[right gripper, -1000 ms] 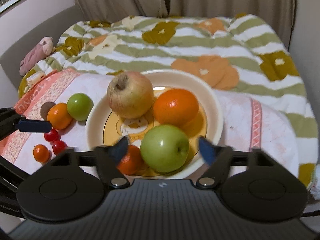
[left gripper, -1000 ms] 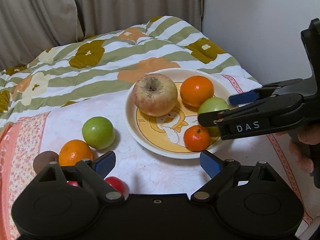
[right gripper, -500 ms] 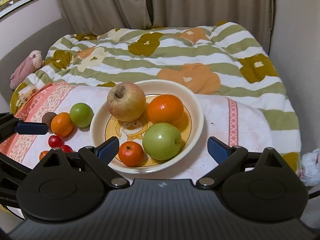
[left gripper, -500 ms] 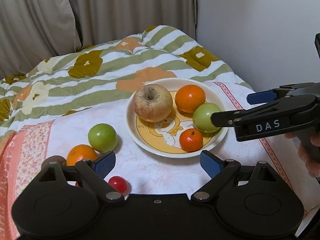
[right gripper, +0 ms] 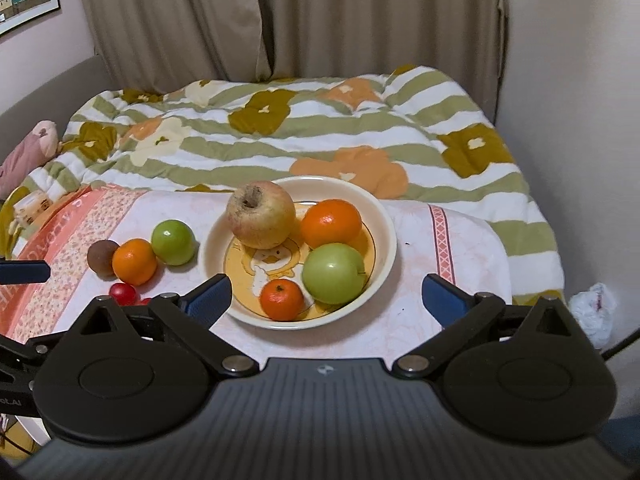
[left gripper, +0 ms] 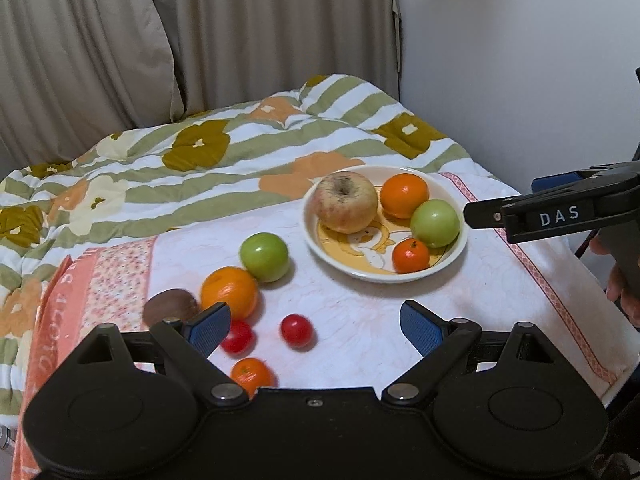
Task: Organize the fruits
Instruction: 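Move both tools back from the bowl toward the remaining fruit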
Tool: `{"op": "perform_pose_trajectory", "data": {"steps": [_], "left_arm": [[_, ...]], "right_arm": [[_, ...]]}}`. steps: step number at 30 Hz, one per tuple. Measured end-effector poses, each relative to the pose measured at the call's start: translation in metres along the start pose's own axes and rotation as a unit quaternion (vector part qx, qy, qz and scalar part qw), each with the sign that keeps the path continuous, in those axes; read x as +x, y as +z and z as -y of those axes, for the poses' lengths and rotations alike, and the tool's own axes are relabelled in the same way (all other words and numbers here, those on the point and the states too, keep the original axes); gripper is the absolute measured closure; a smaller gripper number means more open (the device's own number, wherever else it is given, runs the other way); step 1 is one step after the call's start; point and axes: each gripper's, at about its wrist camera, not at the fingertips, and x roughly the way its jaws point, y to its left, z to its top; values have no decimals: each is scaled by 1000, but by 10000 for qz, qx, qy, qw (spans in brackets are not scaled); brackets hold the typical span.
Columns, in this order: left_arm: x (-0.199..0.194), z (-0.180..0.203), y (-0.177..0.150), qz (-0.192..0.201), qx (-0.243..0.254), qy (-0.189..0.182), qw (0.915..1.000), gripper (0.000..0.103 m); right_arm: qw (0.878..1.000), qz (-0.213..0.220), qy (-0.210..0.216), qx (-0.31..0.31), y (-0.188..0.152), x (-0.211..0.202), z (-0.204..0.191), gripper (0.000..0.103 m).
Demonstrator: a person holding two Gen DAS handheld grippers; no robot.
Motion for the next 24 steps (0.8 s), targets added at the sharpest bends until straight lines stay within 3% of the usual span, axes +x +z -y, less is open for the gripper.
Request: {"op": "perform_pose_trajectory", "data": {"steps": [14, 24], "left_arm": [[-28, -73, -29, 132, 163, -200, 9996, 3], [21, -142, -32, -89, -131, -104, 9998, 3]], "right_arm": [[9998, -124, -20, 128, -10, -31, -91, 0], [9985, -207, -76, 498, -13, 3, -151, 0]]}}
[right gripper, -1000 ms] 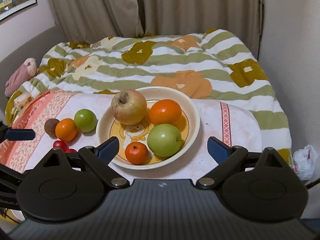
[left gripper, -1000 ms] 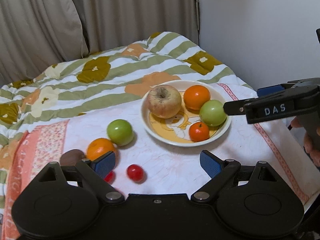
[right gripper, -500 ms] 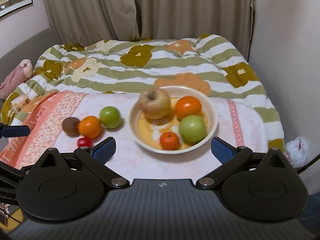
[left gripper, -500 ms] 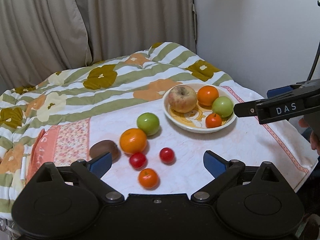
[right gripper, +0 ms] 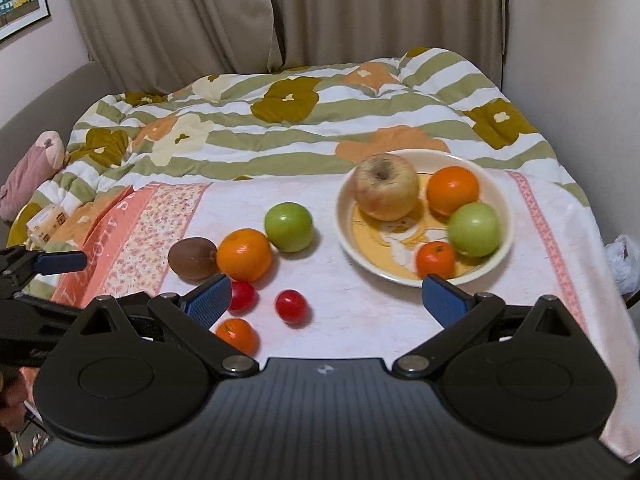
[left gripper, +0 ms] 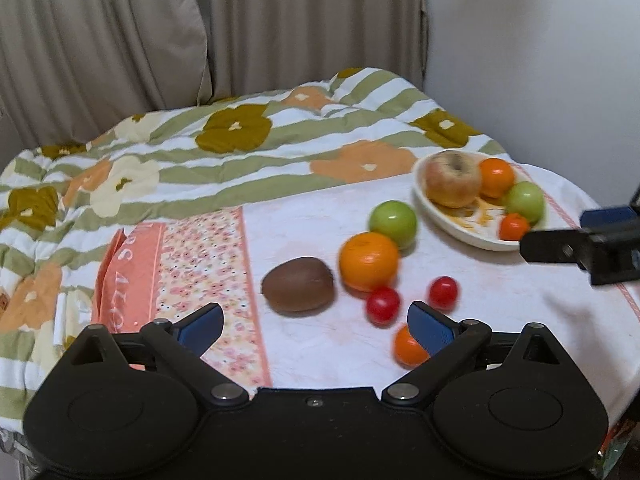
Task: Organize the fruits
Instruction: 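Move both tools back from the bowl toward the remaining fruit, then grasp the brown kiwi with the left tool while the right tool grasps the large orange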
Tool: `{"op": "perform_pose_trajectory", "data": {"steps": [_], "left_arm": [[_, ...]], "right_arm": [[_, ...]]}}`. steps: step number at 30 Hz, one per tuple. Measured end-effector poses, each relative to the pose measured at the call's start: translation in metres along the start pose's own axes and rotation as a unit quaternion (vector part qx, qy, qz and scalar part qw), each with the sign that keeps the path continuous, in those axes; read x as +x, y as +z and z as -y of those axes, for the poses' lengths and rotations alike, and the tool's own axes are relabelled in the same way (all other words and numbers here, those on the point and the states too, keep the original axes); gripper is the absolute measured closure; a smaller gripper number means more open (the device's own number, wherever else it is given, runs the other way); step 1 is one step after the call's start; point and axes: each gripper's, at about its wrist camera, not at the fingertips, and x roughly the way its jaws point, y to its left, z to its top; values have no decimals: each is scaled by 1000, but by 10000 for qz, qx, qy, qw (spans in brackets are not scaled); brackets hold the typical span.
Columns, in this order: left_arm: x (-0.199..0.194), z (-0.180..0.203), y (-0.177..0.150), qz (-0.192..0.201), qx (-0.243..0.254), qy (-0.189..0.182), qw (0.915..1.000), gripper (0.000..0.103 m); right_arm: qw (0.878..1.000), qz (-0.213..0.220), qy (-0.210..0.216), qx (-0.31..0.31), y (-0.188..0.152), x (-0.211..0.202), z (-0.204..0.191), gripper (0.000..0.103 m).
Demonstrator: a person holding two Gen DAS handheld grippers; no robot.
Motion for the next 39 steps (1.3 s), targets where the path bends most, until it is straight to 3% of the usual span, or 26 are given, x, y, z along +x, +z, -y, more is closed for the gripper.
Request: {"op": "perform_pose_trajectory", "data": {"steps": [13, 17, 27, 33, 35, 39], "left_arm": [[75, -21, 11, -181, -30, -73, 9998, 4], [91, -21, 9, -307, -54, -102, 9995, 9], [106, -23, 10, -301, -95, -79, 9995, 12], [111, -21, 8, -388, -57, -187, 9991, 22], [112, -21, 8, -375, -70, -248, 9990, 30], [113, -24, 8, -377, -100, -384, 9985, 31]], "right_arm": [[9958, -10, -100, 911, 1, 66, -32, 0], [9938, -89, -113, 1107, 0, 83, -32, 0], [9901, -184, -135, 1384, -3, 102, -31, 0], [9895, -218, -112, 1423, -3, 104, -30, 0], [9893, -237, -101, 1437, -4, 105, -31, 0], [9892, -260, -65, 1440, -6, 108, -34, 0]]}}
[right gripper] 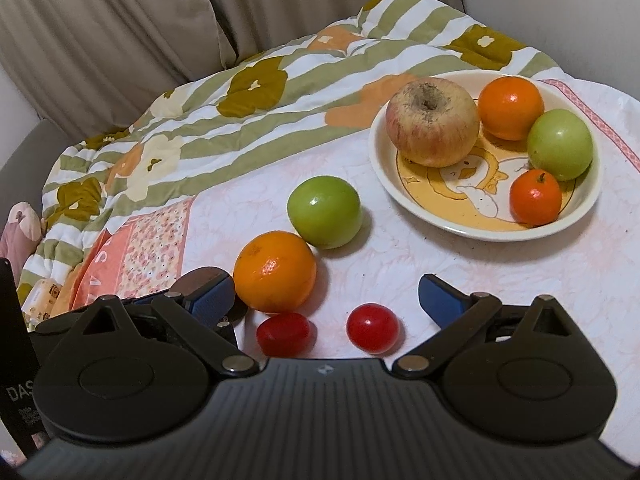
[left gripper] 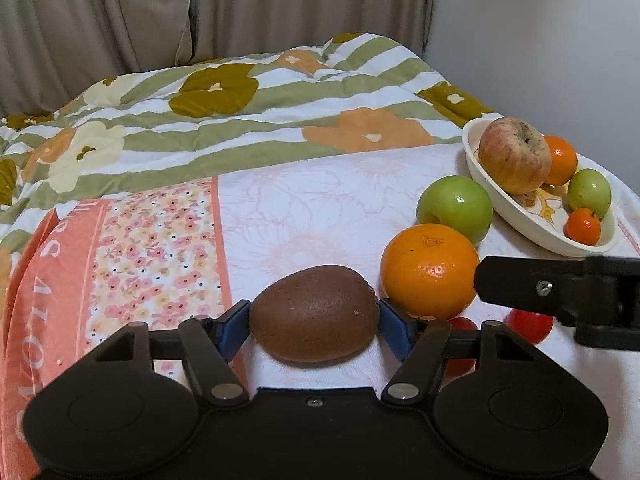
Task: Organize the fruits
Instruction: 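Grasp the brown kiwi with the left tool while the right tool grasps the large orange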
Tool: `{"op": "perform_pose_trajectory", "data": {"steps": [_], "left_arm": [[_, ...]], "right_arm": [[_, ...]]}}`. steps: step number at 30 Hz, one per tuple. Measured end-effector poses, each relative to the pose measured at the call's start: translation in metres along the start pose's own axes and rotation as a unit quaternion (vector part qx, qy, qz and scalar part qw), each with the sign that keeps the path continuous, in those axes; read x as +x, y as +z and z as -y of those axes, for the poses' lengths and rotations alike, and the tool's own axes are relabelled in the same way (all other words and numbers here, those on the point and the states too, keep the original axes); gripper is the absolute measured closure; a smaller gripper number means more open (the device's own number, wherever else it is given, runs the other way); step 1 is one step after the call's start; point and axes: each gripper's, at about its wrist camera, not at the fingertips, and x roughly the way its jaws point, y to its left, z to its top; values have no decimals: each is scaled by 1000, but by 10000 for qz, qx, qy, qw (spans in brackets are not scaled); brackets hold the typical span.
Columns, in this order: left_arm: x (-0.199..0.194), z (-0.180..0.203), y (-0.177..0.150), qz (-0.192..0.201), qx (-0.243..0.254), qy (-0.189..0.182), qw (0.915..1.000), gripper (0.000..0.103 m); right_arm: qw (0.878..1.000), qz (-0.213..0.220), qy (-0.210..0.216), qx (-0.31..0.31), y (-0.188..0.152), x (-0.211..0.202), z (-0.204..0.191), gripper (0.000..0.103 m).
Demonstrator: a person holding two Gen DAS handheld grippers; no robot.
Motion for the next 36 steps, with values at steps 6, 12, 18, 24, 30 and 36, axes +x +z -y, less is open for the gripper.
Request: {"op": "perform_pose_trajectory", "data": {"steps": [6, 12, 18, 24, 30, 36], "left_arm": [[-4, -4, -2, -32, 48, 43, 10000, 32], [-11, -15, -8, -53, 27, 154, 9999, 32], [-15, -21, -11, -71, -94, 226, 9997, 32], [-22, -22, -13, -26, -125, 296, 9995, 32], [-32, -22, -15, 8, -178, 378, 9991, 32], [-46, -18, -14, 57, -222, 518, 9984, 32]], "right_arm": [[9999, -34, 106, -99, -1, 9, -8, 0], [9992, -148, 270, -240, 2, 23, -16, 5], [9984, -211, 346, -402, 5, 38, -24, 11], [9975, -282, 428, -491, 5, 50, -28, 15], [9959, -293, 565, -651, 5, 53, -28, 30], [9952, -213, 645, -710, 6, 39, -23, 30]]}}
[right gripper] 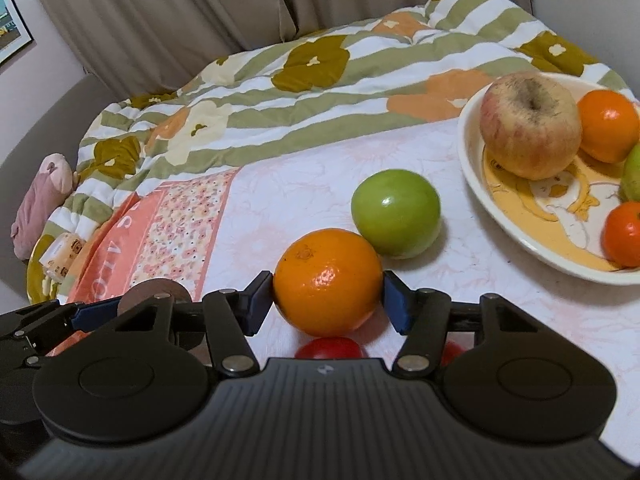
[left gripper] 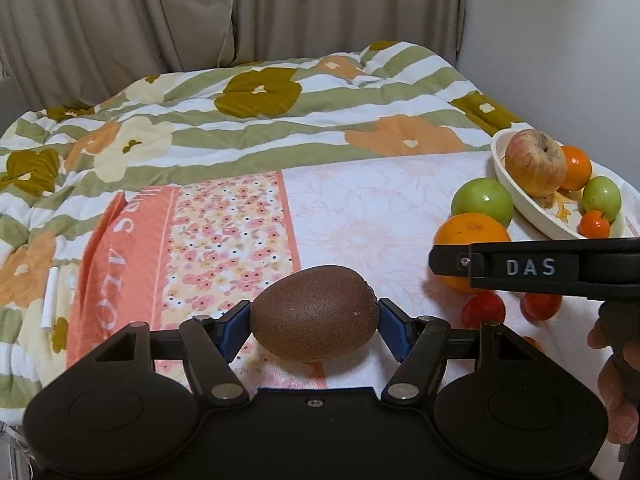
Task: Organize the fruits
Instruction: 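Grasp the brown kiwi with the left tool while the right tool grasps the large orange, then carry the kiwi and the orange up over the white bowl with both tools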
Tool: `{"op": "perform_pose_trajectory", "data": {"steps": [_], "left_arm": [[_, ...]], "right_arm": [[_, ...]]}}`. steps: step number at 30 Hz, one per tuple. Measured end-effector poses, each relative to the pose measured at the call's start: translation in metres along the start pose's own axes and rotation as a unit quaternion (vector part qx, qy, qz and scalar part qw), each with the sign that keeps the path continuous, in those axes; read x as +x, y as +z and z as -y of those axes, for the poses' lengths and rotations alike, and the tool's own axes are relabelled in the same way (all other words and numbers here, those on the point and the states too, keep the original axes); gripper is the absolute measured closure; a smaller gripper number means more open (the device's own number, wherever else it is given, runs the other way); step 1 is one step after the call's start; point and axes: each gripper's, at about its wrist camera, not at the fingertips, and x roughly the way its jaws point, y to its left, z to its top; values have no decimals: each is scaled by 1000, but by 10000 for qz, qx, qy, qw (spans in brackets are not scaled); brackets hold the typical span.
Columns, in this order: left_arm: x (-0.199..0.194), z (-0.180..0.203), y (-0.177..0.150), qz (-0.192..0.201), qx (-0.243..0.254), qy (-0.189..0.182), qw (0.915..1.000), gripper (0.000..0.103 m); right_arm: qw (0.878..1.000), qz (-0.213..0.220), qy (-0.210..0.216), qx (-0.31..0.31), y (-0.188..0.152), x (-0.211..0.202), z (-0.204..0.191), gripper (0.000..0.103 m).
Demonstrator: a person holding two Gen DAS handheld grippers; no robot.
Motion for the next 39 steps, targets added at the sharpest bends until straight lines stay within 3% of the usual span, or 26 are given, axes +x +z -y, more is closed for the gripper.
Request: {"op": "perform_pose_trajectory", "data": {"steps": [11, 22, 31, 39], "left_arm": [[-41, 32, 20, 277, -108, -91, 9995, 32], [-64, 97, 49, 512, -100, -242, 9983, 32], [-45, 160, 76, 527, -28, -303, 9981, 32], [-4, 201, 89, 309, -63, -236, 9992, 32]], "right_arm": [[9994, 324, 24, -144, 12, -70, 24, 30], [9981, 549, -129, -252, 43, -132, 91, 30], [9974, 608, -116, -381, 77, -141, 152, 30], [9968, 588, 31, -549, 115, -119, 196, 30]]}}
